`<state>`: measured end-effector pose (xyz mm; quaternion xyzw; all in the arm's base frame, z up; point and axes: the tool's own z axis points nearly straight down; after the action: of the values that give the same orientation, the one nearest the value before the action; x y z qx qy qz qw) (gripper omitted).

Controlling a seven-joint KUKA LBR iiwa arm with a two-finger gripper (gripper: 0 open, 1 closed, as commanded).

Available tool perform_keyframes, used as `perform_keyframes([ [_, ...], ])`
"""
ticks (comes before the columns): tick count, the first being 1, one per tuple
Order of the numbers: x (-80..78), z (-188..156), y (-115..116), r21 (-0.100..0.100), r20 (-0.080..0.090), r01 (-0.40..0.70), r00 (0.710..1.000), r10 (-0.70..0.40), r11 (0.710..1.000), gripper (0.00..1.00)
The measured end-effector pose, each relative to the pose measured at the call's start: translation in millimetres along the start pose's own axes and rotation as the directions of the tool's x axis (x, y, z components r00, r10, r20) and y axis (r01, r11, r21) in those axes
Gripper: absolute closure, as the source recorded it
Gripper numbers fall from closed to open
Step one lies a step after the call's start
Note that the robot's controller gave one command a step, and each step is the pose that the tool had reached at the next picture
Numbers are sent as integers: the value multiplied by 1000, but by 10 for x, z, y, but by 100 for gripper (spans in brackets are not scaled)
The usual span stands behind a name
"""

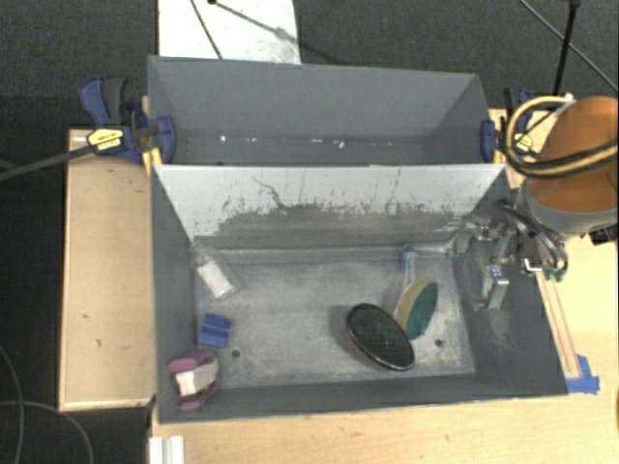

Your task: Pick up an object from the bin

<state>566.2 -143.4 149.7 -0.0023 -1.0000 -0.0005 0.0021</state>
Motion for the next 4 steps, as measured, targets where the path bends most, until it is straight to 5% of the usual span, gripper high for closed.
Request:
perform_keyframes([
  [1, -60, 773, 352, 6, 14, 298, 955, -298, 955, 0],
  [2, 240, 776, 788, 8, 9, 690, 724, -690, 724, 0],
  [3, 489, 798, 1627, 3, 3, 907, 422, -907, 422, 0],
  [4, 490, 802, 1607, 4, 1, 907, 422, -907, 422, 100],
])
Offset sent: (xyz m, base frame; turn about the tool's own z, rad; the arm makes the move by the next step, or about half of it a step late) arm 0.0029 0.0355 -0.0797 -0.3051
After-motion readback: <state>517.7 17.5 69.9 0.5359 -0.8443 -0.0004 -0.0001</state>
